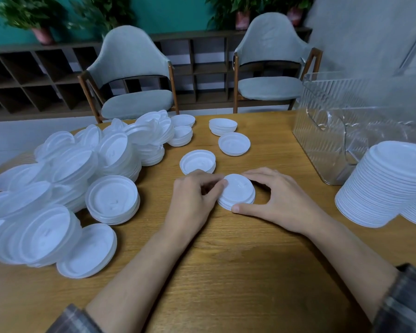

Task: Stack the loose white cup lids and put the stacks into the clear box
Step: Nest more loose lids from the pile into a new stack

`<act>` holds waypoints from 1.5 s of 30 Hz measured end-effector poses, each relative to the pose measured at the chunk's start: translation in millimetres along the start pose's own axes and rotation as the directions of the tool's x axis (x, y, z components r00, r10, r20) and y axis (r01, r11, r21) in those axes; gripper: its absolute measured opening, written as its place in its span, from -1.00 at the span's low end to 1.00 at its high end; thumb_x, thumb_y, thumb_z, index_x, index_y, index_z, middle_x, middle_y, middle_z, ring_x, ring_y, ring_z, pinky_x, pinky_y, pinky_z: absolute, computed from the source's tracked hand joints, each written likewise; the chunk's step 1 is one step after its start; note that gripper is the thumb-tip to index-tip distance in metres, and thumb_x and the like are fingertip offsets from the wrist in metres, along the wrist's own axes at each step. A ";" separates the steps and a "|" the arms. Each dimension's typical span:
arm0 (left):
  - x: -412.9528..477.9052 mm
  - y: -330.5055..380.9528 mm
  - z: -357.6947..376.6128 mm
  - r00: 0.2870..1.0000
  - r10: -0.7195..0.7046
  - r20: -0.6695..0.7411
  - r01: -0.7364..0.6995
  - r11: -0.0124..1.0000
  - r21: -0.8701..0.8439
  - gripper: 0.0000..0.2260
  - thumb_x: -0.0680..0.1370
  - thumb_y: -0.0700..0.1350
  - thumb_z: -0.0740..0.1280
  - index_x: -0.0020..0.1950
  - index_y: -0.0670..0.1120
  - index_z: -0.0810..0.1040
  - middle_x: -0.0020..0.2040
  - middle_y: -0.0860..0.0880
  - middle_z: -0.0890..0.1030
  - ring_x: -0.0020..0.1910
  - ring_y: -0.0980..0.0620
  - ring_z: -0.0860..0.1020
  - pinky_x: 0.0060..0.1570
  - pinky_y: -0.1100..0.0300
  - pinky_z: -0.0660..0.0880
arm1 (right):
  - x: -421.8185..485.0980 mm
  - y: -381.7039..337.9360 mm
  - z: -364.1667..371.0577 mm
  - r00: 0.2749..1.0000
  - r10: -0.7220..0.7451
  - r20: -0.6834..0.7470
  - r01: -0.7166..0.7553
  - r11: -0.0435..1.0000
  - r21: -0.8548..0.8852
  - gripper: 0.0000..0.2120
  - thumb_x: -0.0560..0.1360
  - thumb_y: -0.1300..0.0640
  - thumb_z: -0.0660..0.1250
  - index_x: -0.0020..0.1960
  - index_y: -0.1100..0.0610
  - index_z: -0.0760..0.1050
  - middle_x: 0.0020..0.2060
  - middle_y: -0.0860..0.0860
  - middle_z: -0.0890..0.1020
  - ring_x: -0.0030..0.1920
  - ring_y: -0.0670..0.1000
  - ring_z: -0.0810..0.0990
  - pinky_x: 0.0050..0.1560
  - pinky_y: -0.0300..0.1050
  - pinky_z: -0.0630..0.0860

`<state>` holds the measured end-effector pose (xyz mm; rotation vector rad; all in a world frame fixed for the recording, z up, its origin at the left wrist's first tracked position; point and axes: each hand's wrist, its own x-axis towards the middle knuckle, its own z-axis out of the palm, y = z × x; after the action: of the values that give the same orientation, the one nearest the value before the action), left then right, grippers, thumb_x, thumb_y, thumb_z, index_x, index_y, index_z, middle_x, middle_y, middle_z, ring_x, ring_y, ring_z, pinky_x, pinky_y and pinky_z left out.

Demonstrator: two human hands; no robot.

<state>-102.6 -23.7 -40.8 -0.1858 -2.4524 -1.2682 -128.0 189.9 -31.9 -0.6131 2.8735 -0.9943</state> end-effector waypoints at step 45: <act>7.9 7.9 -15.6 0.971 -0.217 0.105 0.236 0.944 -0.233 -0.59 0.54 -0.06 0.55 0.37 0.15 0.62 0.09 0.08 0.69 -0.19 0.03 0.70 0.03 0.17 0.63 | -3.3 -5.1 6.4 0.996 0.061 -0.062 -0.058 0.997 0.050 0.02 0.33 -0.37 0.54 0.64 -0.24 0.12 0.31 -0.32 0.48 0.41 -0.20 0.28 0.32 -0.14 0.24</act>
<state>-103.5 -32.1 -23.6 -0.0159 -2.4311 -1.6928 -122.1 183.7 -34.2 -0.4979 2.8943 -1.0897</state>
